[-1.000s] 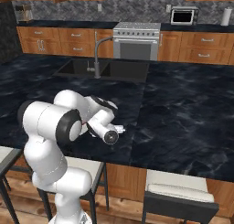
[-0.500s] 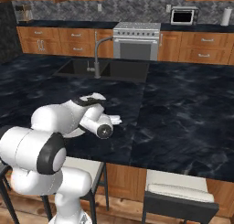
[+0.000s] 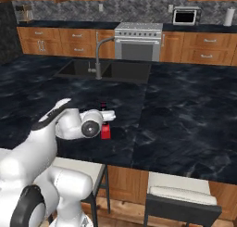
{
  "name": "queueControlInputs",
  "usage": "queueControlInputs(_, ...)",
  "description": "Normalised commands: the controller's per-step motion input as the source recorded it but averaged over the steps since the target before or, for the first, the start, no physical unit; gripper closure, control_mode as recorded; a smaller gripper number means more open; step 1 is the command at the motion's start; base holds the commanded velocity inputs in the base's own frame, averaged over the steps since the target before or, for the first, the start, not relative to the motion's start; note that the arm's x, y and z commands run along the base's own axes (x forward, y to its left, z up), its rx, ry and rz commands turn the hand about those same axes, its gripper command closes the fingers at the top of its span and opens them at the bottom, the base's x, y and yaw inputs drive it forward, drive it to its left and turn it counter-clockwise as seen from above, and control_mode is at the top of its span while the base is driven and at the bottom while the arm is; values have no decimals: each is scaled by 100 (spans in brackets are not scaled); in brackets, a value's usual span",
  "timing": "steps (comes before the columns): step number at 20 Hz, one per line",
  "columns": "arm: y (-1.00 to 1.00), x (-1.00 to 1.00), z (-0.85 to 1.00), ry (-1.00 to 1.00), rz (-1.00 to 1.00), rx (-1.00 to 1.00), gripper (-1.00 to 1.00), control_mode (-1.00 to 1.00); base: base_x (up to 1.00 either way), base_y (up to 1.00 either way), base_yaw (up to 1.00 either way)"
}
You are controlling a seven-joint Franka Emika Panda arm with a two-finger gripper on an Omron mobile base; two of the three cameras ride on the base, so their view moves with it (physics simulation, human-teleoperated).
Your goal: Retrieve the tupperware and aluminum foil from the cabinet and place them on the dining counter near the plate with eggplant and carrot to prepare for storing leftovers.
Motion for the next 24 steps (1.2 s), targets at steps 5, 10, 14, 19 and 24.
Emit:
queueControlInputs(5, 3, -59, 100, 23, 2, -29, -100, -100, 0, 0, 0)
queueControlInputs(10, 18, -79, 100, 30, 9, -41, -100, -100, 0, 0, 0)
queueControlInputs(14, 28, -89, 100, 26, 14, -48, -100, -100, 0, 0, 0)
queueControlInputs(19, 21, -100, 83, 7, 13, -38, -100, -100, 0, 0, 0)
queueControlInputs(24, -11, -100, 24, -5, 13, -2, -100, -100, 0, 0, 0)
